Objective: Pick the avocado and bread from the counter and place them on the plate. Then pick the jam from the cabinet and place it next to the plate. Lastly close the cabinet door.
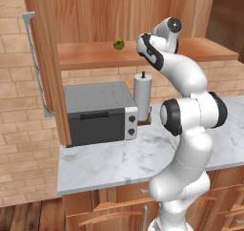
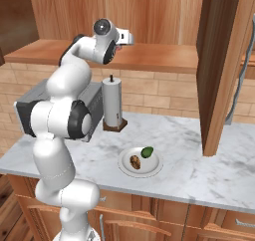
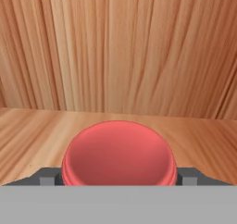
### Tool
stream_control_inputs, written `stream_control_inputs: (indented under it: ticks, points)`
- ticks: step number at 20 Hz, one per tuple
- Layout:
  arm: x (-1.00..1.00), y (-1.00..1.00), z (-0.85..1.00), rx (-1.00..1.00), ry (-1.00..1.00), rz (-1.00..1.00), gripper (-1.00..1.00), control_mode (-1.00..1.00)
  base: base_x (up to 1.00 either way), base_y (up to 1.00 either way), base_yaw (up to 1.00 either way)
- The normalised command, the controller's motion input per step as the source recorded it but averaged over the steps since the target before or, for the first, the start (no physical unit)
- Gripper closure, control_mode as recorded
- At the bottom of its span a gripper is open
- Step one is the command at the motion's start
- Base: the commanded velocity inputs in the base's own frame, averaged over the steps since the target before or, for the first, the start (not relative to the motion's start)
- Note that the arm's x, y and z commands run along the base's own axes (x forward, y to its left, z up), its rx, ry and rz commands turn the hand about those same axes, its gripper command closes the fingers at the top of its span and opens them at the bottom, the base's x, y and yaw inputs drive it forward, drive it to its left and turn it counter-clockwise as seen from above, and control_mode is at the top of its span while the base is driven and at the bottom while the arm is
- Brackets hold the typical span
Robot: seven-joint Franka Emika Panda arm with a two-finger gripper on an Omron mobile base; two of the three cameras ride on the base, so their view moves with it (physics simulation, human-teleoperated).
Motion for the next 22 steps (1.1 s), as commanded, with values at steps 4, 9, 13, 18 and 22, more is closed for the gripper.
stream_control_inputs:
  ticks: [4, 9, 13, 18, 22]
  points:
    - [0.22, 0.00, -0.04, 0.00, 0.00, 0.00, 1.00, -1.00, 0.00, 0.00, 0.00]
    - [-0.04, 0.00, -0.01, 0.00, -0.02, 0.00, 1.00, -1.00, 0.00, 0.00, 0.00]
    - [-0.67, -0.08, 0.24, 0.10, -0.07, 0.00, 1.00, -1.00, 0.00, 0.00, 0.00]
    - [-0.92, -0.09, 0.35, 0.13, -0.04, 0.00, 1.00, -1.00, 0.00, 0.00, 0.00]
    - [-1.00, -0.09, 0.33, 0.12, -0.02, 0.00, 1.00, -1.00, 0.00, 0.00, 0.00]
